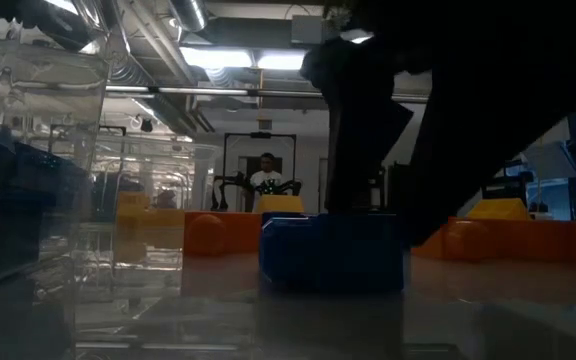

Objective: Sort blocks
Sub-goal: Put the blue game piece into the bottom left transparent bin

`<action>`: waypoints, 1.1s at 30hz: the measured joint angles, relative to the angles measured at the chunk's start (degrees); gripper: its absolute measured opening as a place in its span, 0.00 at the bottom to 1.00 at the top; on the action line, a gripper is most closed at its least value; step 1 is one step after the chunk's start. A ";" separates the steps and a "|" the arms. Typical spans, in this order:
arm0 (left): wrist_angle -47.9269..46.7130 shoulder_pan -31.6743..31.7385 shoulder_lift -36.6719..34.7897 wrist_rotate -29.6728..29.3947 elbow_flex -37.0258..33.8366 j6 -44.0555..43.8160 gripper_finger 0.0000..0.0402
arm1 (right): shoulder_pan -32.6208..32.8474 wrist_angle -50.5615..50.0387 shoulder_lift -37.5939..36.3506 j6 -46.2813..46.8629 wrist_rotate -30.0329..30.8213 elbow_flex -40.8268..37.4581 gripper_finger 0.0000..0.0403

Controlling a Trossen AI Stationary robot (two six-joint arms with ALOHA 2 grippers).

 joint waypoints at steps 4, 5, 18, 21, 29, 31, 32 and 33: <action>0.01 0.00 0.00 0.00 0.00 0.00 0.49 | -0.32 0.22 0.06 3.10 0.37 -0.79 0.66; -0.01 0.00 0.00 0.00 0.00 0.00 0.49 | -0.34 0.44 0.06 3.46 0.31 -1.02 0.66; -0.08 0.00 0.00 0.02 0.00 -0.18 0.49 | 0.12 2.33 0.39 8.18 -1.27 -1.44 0.66; -0.08 -0.02 0.00 0.02 0.00 -0.12 0.49 | 0.44 1.83 0.75 8.20 -1.85 -1.66 0.66; 0.01 -0.01 0.00 0.02 0.00 -0.03 0.49 | 0.79 2.49 0.46 10.36 0.02 -1.46 0.66; -0.01 0.00 0.00 0.02 0.00 -0.10 0.49 | 0.79 2.46 0.46 12.21 0.69 -1.46 0.66; 0.01 0.00 0.00 0.02 0.00 -0.16 0.49 | 0.79 2.48 0.46 13.34 0.93 -1.46 0.66; 0.01 0.00 0.00 0.02 0.00 -0.18 0.49 | 0.76 2.61 0.46 14.35 0.99 -1.46 0.66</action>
